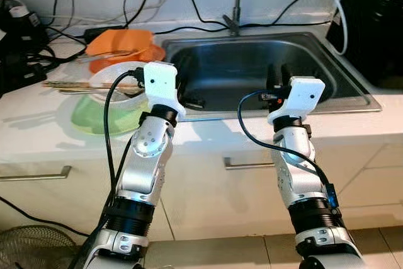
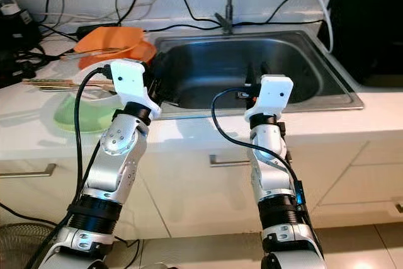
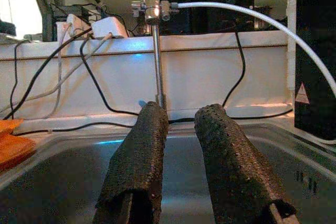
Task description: Kitchen organization
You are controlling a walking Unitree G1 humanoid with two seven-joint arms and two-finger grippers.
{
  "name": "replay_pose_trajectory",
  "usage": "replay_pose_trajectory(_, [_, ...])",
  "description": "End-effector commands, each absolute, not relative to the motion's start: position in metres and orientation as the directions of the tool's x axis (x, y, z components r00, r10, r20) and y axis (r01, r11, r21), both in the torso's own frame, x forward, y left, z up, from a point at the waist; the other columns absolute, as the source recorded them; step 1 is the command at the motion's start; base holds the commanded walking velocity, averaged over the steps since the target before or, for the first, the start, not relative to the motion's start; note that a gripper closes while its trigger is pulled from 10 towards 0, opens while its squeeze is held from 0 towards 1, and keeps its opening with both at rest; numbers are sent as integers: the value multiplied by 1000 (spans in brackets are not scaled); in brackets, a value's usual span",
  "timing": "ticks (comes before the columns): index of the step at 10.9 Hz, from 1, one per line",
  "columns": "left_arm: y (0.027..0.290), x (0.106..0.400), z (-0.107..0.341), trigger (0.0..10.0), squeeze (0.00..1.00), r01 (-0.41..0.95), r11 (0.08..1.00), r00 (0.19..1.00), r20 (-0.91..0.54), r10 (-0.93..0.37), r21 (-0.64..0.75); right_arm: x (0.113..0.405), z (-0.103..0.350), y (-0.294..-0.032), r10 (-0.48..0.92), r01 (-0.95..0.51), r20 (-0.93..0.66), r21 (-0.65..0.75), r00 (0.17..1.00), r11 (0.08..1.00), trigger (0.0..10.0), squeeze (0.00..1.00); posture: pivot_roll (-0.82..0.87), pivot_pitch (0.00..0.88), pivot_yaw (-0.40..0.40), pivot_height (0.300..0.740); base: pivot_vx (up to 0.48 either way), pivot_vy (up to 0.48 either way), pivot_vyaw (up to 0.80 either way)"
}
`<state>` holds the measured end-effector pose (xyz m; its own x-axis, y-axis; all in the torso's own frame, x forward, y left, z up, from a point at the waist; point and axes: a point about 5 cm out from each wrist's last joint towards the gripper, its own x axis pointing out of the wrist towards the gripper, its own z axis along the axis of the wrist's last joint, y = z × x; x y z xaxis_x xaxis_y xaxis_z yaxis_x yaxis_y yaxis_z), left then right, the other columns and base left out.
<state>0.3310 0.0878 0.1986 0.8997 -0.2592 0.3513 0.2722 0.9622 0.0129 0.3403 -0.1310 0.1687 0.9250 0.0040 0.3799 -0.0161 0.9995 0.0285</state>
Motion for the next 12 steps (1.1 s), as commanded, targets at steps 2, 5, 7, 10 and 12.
replay_pose_trajectory(2, [88,332,201,10000,0,271,962,896,359,-263,29,340,173,-126,28,-37,400,16,916,999,10000,0,86,0,71,740,0,261,400])
replay_pose_trajectory(5, [86,331,200,10000,0,274,961,894,357,-270,40,340,171,-128,15,-29,391,30,920,999,10000,0,83,0,71,740,0,0,0])
replay_pose_trajectory(7, [85,332,200,10000,0,276,960,893,358,-272,42,340,171,-128,13,-27,391,31,920,999,10000,0,82,0,72,740,0,0,0])
replay_pose_trajectory(10, [88,331,202,10000,0,257,966,895,372,-247,23,340,171,-127,15,-29,389,30,921,999,10000,0,83,0,72,740,0,0,0])
replay_pose_trajectory(12, [111,328,224,10000,0,128,991,877,470,-99,-31,341,171,-127,18,-31,388,28,921,999,10000,0,86,0,70,740,0,0,0])
